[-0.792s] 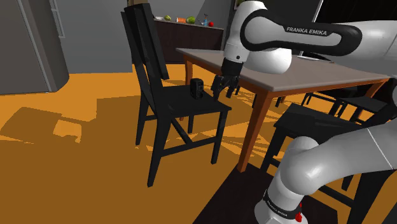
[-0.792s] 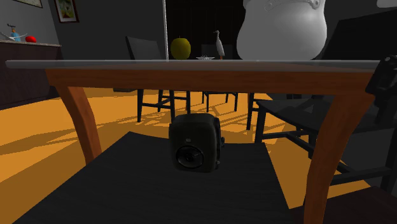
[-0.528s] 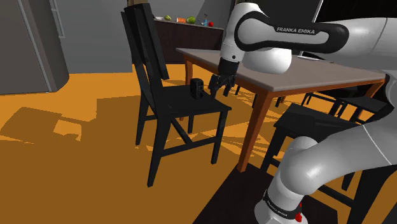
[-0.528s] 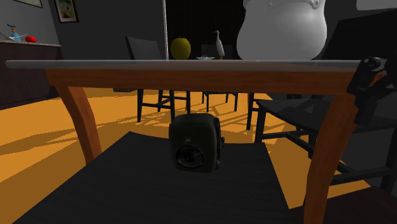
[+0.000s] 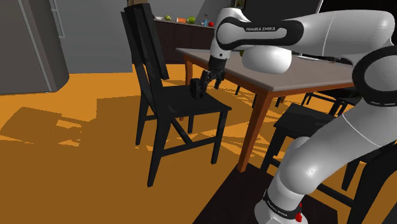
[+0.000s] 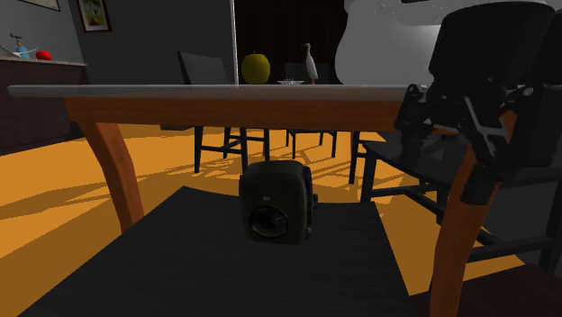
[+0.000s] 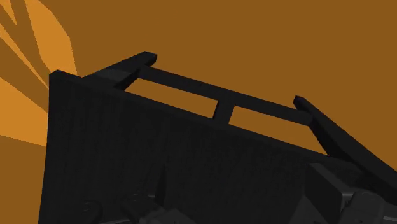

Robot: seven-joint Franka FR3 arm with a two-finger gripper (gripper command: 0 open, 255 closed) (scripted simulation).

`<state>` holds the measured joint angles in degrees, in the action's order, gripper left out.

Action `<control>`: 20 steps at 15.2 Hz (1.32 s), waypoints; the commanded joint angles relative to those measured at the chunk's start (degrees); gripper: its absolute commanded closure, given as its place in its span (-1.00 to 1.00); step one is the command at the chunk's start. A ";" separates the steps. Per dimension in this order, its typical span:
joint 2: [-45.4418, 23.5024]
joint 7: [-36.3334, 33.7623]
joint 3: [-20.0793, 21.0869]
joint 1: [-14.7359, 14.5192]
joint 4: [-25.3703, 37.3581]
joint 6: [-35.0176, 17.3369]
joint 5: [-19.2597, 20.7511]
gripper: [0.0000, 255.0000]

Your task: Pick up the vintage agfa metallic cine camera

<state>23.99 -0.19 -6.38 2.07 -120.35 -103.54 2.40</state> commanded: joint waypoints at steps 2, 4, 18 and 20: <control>-5.62 2.26 -1.59 0.53 4.65 -1.54 0.55 -1.00; -9.56 3.62 -2.49 0.84 8.25 -2.25 0.62 -1.00; -22.78 7.96 -4.20 3.08 16.62 -8.31 -0.21 -1.00; -22.78 7.95 -4.10 3.19 16.18 -8.75 -0.21 -1.00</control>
<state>2.18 7.41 -9.38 4.30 -103.79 -113.20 1.95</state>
